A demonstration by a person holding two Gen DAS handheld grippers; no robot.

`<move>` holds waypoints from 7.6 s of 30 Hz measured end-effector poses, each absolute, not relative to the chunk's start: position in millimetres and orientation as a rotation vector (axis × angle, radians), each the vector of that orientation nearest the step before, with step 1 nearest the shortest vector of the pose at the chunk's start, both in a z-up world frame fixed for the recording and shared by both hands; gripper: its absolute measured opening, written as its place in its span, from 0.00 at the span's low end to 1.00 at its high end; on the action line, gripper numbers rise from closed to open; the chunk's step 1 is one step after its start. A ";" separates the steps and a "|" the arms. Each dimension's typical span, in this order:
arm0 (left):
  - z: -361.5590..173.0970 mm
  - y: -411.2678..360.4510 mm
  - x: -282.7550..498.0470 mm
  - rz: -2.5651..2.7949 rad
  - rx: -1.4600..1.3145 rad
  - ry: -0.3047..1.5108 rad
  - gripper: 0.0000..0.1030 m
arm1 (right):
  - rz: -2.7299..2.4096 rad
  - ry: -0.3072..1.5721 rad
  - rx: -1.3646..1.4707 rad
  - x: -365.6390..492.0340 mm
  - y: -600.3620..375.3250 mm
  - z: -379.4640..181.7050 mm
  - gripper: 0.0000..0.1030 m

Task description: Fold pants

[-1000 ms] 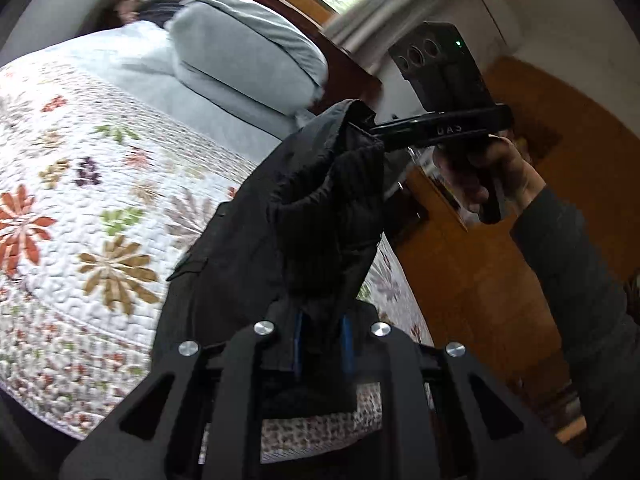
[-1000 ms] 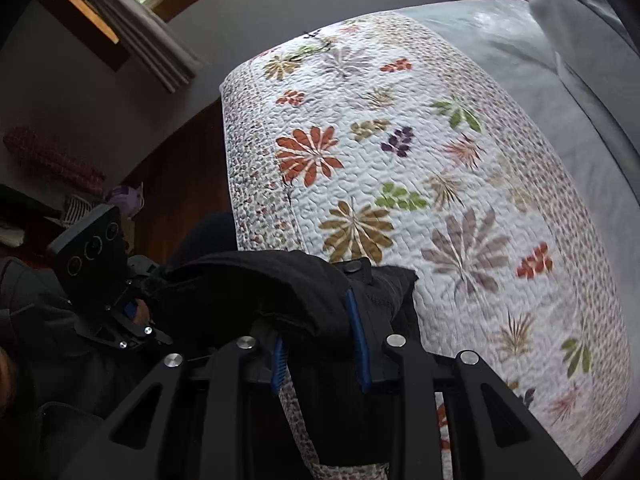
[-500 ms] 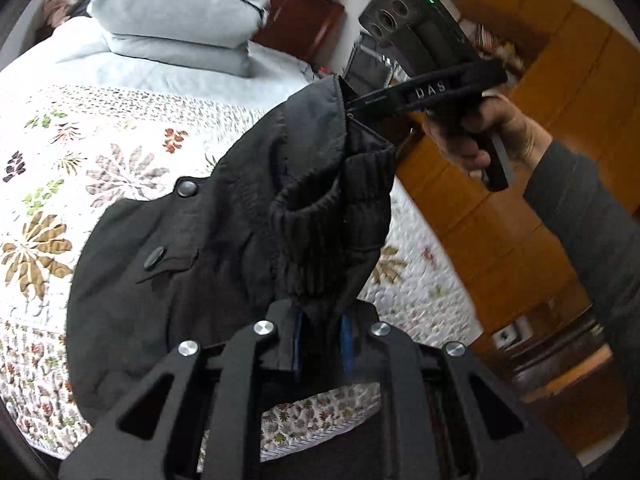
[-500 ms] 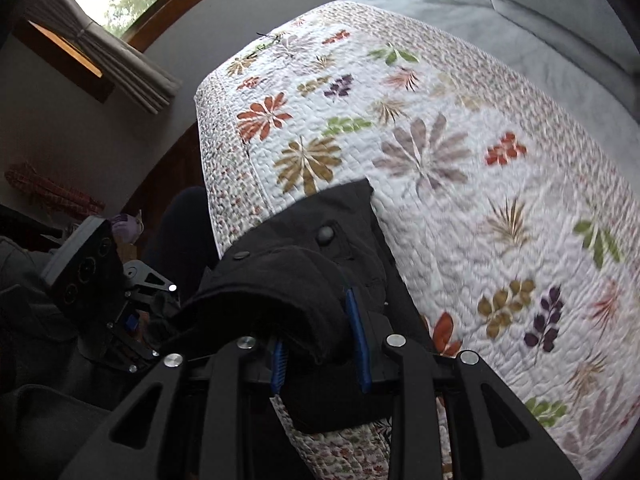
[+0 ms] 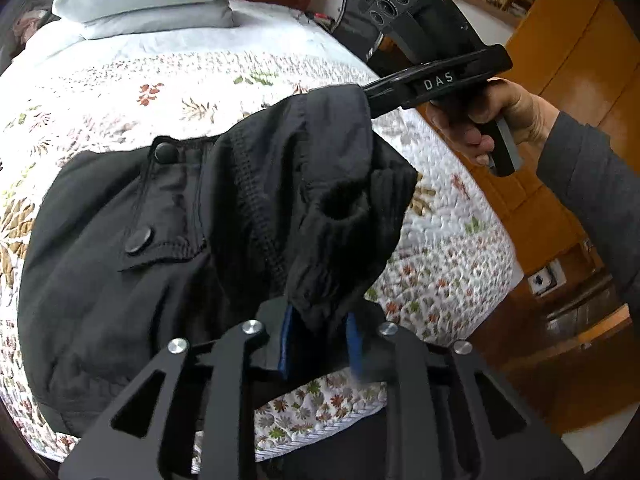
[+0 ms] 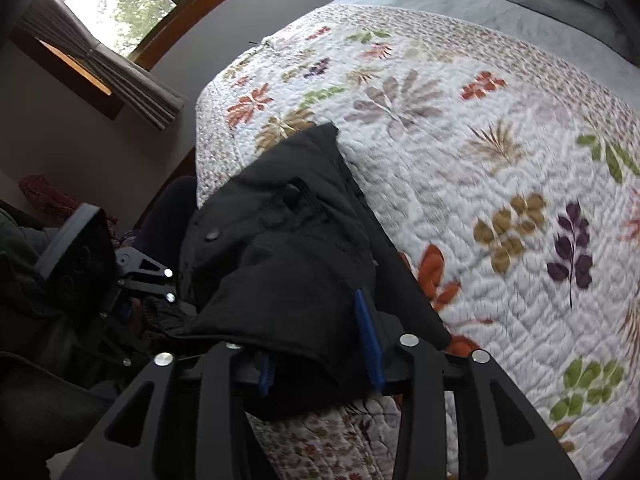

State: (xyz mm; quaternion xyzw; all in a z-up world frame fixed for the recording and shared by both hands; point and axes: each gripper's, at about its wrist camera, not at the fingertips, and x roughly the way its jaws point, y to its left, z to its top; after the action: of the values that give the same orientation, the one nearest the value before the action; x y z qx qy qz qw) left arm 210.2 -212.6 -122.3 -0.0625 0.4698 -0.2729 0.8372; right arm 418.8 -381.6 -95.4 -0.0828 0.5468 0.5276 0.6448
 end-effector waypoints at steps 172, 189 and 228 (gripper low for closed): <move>-232.2 224.7 483.5 -0.690 -0.785 1.264 0.30 | 0.984 1.310 0.602 497.1 -285.1 -209.1 0.47; -147.6 217.2 391.7 -0.639 -0.630 1.040 0.86 | 0.981 1.119 0.504 407.3 -298.0 -131.3 0.74; -60.7 175.4 337.2 -0.273 -0.256 0.854 0.95 | 0.547 0.983 0.420 382.3 -311.4 -75.5 0.87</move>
State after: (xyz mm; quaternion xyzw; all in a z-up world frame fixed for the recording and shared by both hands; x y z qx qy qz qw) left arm 337.2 175.4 -60.7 -0.1232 0.4117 -0.1315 0.8933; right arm 382.3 -311.4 -75.5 0.1977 0.4624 0.2574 0.8251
